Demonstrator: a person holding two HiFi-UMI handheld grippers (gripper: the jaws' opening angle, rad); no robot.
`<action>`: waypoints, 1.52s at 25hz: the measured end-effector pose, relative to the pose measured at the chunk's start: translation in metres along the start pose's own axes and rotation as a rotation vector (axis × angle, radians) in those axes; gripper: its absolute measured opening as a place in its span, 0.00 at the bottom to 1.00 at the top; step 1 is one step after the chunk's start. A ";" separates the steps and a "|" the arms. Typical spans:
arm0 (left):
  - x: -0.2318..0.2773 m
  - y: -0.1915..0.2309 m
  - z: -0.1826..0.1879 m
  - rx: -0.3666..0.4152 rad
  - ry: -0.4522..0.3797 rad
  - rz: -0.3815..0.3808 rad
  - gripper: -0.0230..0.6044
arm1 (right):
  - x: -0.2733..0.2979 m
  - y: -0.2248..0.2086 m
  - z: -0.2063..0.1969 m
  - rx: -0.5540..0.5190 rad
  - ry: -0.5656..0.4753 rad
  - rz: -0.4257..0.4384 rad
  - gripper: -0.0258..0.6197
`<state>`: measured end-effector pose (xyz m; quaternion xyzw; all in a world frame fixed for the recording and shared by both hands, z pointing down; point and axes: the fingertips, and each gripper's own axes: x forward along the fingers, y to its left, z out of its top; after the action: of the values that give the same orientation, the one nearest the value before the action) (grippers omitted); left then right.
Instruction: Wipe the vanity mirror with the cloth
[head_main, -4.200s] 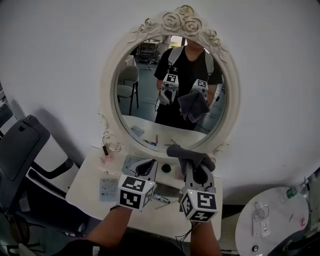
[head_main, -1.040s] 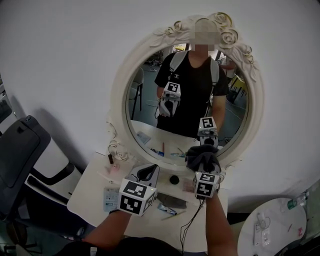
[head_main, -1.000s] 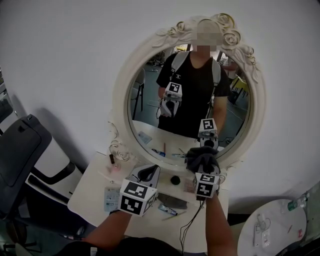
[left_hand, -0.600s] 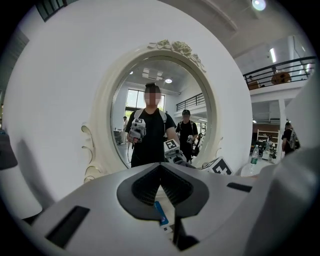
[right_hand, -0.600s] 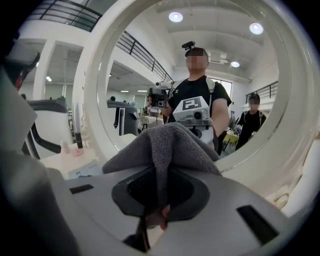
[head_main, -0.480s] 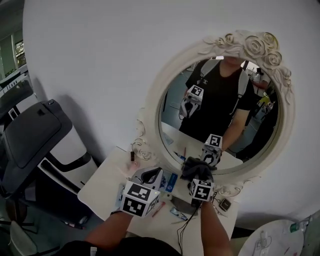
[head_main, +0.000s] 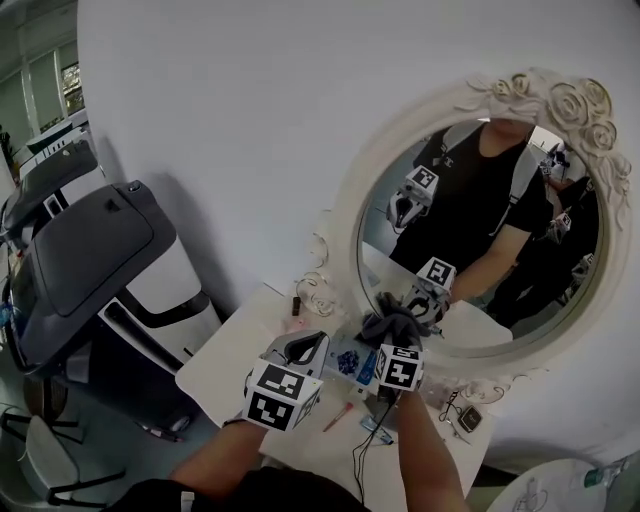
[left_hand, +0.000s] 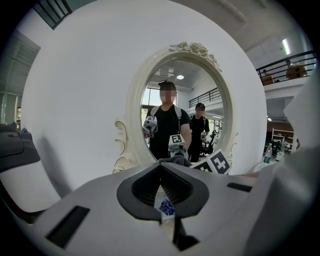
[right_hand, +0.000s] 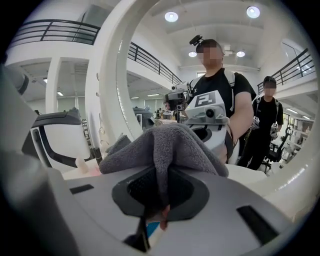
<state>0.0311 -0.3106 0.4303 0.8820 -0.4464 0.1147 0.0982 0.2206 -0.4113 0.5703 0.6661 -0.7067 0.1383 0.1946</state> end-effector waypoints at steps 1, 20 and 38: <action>-0.001 0.004 -0.002 -0.004 0.003 0.009 0.05 | 0.002 0.006 0.004 -0.021 -0.001 0.007 0.10; -0.012 -0.007 0.005 0.019 -0.016 0.013 0.05 | -0.029 0.062 0.132 -0.225 -0.200 0.006 0.10; 0.023 -0.072 0.016 0.069 -0.020 -0.155 0.05 | -0.099 -0.066 0.104 -0.103 -0.192 -0.160 0.11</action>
<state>0.1047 -0.2906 0.4167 0.9179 -0.3735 0.1131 0.0716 0.2801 -0.3759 0.4290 0.7197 -0.6727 0.0213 0.1704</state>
